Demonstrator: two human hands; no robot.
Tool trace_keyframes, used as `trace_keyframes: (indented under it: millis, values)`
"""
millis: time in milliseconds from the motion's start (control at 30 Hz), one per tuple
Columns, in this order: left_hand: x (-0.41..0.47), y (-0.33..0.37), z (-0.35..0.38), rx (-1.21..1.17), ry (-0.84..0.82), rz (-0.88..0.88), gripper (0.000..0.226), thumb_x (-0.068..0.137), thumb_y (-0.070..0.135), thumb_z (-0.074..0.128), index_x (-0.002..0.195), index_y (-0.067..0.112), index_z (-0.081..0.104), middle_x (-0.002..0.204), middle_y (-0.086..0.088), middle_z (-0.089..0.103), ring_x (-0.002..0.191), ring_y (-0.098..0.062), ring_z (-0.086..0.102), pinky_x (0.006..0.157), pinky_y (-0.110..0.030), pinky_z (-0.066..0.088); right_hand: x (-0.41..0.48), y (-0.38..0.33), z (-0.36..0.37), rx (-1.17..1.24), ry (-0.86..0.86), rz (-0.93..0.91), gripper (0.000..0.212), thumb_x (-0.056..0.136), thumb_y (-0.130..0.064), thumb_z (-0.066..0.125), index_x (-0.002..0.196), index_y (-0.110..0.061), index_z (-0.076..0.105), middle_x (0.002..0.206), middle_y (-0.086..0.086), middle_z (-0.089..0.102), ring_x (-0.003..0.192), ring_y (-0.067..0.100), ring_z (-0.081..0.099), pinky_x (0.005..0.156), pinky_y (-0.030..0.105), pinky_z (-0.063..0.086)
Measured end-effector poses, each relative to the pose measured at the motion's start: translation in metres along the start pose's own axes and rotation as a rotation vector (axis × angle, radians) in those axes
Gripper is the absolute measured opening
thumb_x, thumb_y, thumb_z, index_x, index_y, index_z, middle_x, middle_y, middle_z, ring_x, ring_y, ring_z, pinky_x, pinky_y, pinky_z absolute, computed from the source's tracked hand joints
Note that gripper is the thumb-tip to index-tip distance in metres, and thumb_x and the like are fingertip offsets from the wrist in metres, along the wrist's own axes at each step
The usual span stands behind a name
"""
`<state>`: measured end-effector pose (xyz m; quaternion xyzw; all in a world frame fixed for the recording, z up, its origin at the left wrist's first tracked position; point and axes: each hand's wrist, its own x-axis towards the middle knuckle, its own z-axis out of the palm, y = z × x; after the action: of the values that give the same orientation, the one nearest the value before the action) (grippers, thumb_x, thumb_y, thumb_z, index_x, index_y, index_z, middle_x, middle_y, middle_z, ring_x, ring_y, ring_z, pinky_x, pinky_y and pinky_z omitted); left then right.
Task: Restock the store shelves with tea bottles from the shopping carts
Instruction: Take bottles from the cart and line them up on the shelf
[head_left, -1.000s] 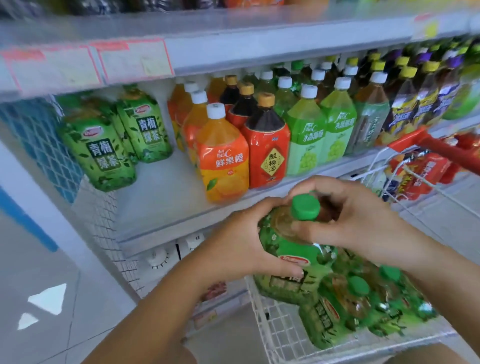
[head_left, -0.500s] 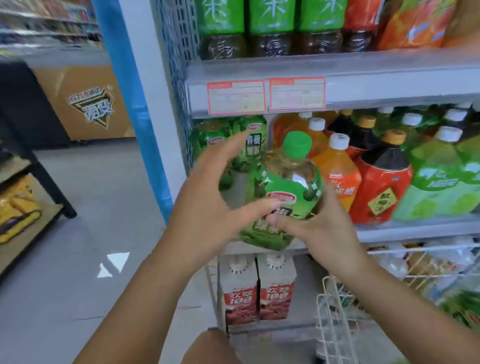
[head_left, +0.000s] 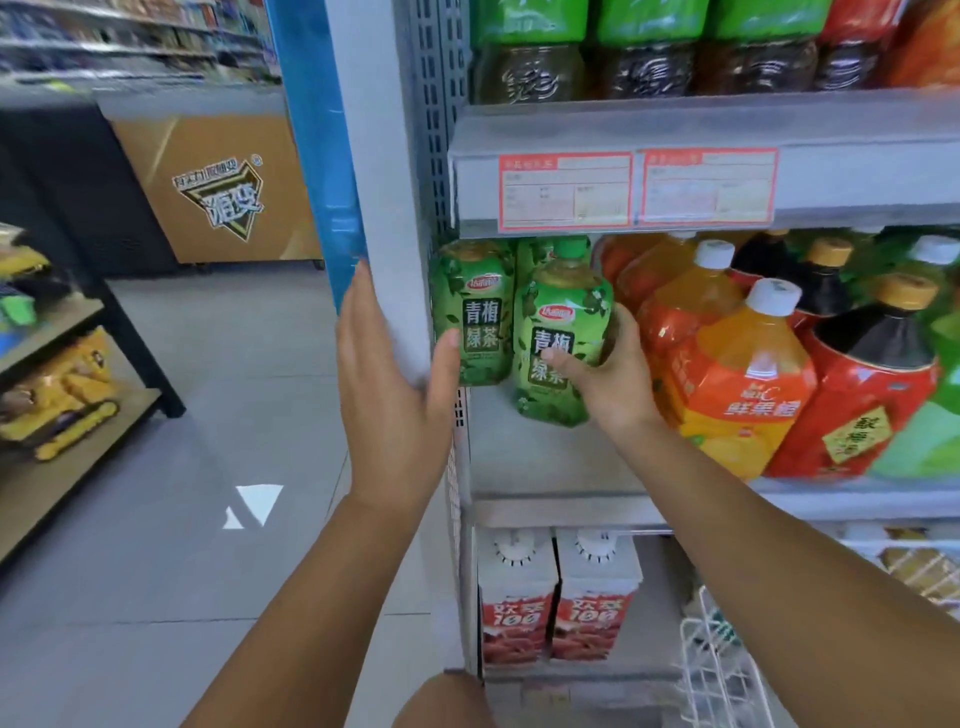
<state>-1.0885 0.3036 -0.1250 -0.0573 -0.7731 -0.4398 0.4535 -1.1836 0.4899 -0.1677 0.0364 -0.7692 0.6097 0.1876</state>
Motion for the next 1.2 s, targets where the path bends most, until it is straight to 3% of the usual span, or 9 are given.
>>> trace_keyframes:
  millis: [167,300,467,567,700,800,967,1100,1200]
  values:
    - [-0.004,-0.005,0.013,-0.045,0.025,-0.047,0.061,0.097,0.021,0.049,0.152,0.014,0.021,0.149,-0.003,0.042,0.132,-0.021,0.047,0.105,-0.034,0.042,0.025,0.014,0.013,0.008,0.005,0.094,0.076,0.084,-0.015,0.073,0.141,-0.015,0.023,0.127,0.003,0.051,0.115,0.017,0.053,0.080,0.010,0.047]
    - [-0.005,-0.008,0.014,-0.044,0.042,-0.047,0.062,0.097,0.021,0.049,0.151,0.016,0.021,0.146,-0.003,0.046,0.126,-0.018,0.052,0.096,-0.011,0.040,0.034,0.021,0.017,-0.010,0.008,0.078,0.075,0.089,-0.026,0.067,0.150,-0.027,0.023,0.146,-0.002,0.040,0.132,0.017,0.039,0.102,0.027,0.037]
    - [-0.005,-0.007,0.016,-0.042,0.050,-0.040,0.061,0.097,0.017,0.051,0.150,0.015,0.023,0.141,-0.004,0.049,0.121,-0.015,0.054,0.091,-0.009,0.041,0.043,0.025,0.022,0.026,-0.029,0.078,0.074,0.090,-0.032,0.064,0.150,-0.033,0.021,0.147,-0.006,0.041,0.134,0.017,0.038,0.108,0.038,0.038]
    - [-0.005,-0.008,0.015,-0.034,0.049,-0.036,0.061,0.096,0.019,0.050,0.150,0.017,0.022,0.141,-0.005,0.049,0.121,-0.018,0.053,0.092,-0.015,0.044,0.051,0.032,0.022,-0.047,-0.042,0.102,0.081,0.079,-0.059,0.062,0.144,-0.048,0.017,0.151,-0.003,0.037,0.139,0.028,0.034,0.107,0.057,0.037]
    - [-0.005,-0.007,0.014,-0.011,0.031,-0.053,0.062,0.097,0.020,0.049,0.151,0.015,0.020,0.144,-0.005,0.046,0.122,-0.019,0.052,0.094,-0.012,0.041,0.052,0.041,0.020,-0.219,-0.057,0.171,0.104,0.052,-0.094,0.038,0.142,-0.053,0.004,0.158,-0.004,0.023,0.145,0.030,0.023,0.112,0.058,0.028]
    - [-0.005,0.000,0.008,-0.044,-0.025,-0.049,0.061,0.098,0.018,0.049,0.151,0.016,0.018,0.148,-0.003,0.041,0.131,-0.019,0.047,0.106,-0.027,0.040,0.007,0.017,0.011,-0.328,-0.082,0.095,0.095,0.072,-0.079,0.044,0.146,-0.043,-0.003,0.160,-0.004,0.016,0.147,0.023,0.017,0.115,0.054,0.024]
    - [-0.043,0.014,-0.001,-0.017,0.015,-0.068,0.065,0.095,0.024,0.056,0.150,0.010,0.026,0.152,-0.014,0.033,0.141,-0.028,0.033,0.114,-0.051,0.032,-0.096,-0.045,-0.071,-0.026,-0.287,-0.109,0.048,0.091,-0.031,0.059,0.136,-0.033,0.043,0.131,-0.004,0.055,0.119,0.004,0.054,0.099,0.019,0.044]
    - [-0.096,0.056,0.021,-0.006,-0.103,0.170,0.053,0.090,0.010,0.059,0.136,-0.008,0.043,0.139,-0.029,0.037,0.137,-0.022,0.033,0.119,-0.029,0.022,-0.139,-0.058,-0.177,-0.140,-0.208,-0.096,0.030,0.088,-0.027,0.060,0.118,-0.033,0.057,0.114,-0.006,0.065,0.105,0.003,0.062,0.089,0.016,0.049]
    - [-0.128,0.084,0.053,-0.143,-0.488,0.155,0.045,0.094,0.027,0.052,0.137,0.012,0.049,0.136,0.008,0.039,0.126,0.004,0.035,0.107,-0.007,0.023,-0.153,-0.039,-0.265,-0.421,-0.080,0.067,0.020,0.089,-0.027,0.062,0.108,-0.036,0.061,0.110,-0.011,0.067,0.097,-0.006,0.062,0.079,0.009,0.047]
